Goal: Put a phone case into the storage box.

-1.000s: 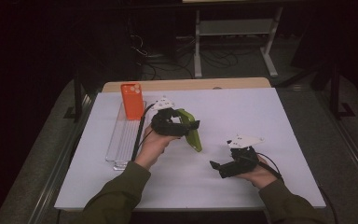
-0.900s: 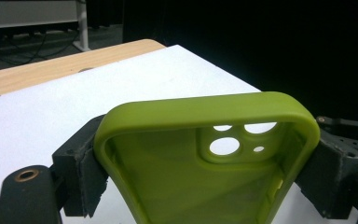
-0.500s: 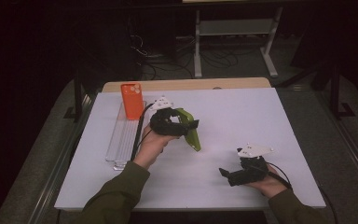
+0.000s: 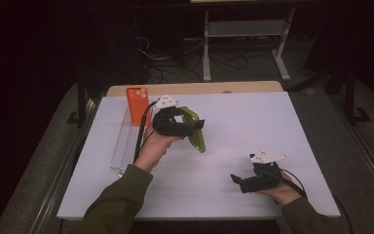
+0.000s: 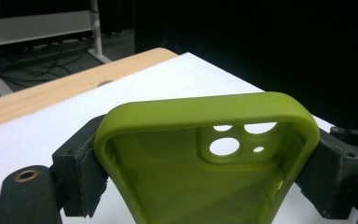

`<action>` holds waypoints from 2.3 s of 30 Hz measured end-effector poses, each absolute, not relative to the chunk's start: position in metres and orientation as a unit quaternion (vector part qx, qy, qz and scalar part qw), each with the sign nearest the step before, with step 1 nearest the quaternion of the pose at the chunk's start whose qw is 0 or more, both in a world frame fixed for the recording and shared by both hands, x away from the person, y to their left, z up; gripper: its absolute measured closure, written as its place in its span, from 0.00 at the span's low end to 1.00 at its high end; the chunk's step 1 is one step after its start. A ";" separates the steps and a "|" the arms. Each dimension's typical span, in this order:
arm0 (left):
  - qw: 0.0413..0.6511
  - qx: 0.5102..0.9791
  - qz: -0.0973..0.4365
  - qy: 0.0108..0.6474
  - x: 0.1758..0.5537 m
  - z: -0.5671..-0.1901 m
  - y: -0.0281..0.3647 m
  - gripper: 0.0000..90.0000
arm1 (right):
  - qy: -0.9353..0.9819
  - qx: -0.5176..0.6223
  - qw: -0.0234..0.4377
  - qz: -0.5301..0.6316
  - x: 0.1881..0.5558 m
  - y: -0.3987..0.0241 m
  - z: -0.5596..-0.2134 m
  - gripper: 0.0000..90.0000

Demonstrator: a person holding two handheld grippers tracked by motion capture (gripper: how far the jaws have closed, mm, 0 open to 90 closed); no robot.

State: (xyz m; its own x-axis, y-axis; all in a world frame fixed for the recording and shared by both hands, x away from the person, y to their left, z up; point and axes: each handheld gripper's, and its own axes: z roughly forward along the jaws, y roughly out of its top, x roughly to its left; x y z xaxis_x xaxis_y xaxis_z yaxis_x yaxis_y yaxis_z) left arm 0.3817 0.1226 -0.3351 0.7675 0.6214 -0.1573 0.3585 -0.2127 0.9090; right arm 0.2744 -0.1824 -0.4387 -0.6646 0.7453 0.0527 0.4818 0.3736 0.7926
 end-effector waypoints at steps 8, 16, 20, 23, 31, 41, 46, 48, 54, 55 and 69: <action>0.542 0.764 0.138 0.323 0.390 -0.312 0.135 0.16 | 0.811 0.376 0.162 0.417 0.275 -0.183 -0.438 0.00; 0.536 0.762 0.159 0.327 0.397 -0.295 0.148 0.16 | 0.812 0.374 0.161 0.418 0.275 -0.182 -0.438 0.00; 0.534 0.759 0.172 0.332 0.401 -0.289 0.154 0.16 | 0.812 0.374 0.160 0.418 0.275 -0.182 -0.438 0.00; 0.532 0.755 0.180 0.337 0.403 -0.285 0.160 0.16 | 0.812 0.374 0.160 0.418 0.275 -0.182 -0.438 0.00; 0.526 0.742 0.210 0.357 0.408 -0.275 0.178 0.16 | 0.812 0.375 0.159 0.418 0.275 -0.182 -0.438 0.00; 0.509 0.726 0.255 0.386 0.414 -0.264 0.202 0.16 | 0.812 0.376 0.159 0.418 0.275 -0.182 -0.438 0.00; 0.496 0.717 0.276 0.404 0.418 -0.264 0.214 0.16 | 0.811 0.376 0.159 0.418 0.275 -0.182 -0.438 0.00; 0.492 0.713 0.281 0.413 0.420 -0.265 0.218 0.16 | 0.811 0.376 0.159 0.419 0.275 -0.182 -0.438 0.00; 0.472 0.701 0.304 0.440 0.427 -0.269 0.228 0.16 | 0.812 0.374 0.161 0.418 0.275 -0.182 -0.438 0.00; 0.467 0.700 0.308 0.444 0.429 -0.271 0.229 0.16 | 0.812 0.374 0.161 0.418 0.275 -0.182 -0.438 0.00; 0.410 0.684 0.336 0.502 0.443 -0.290 0.234 0.16 | 0.812 0.373 0.161 0.418 0.275 -0.182 -0.438 0.00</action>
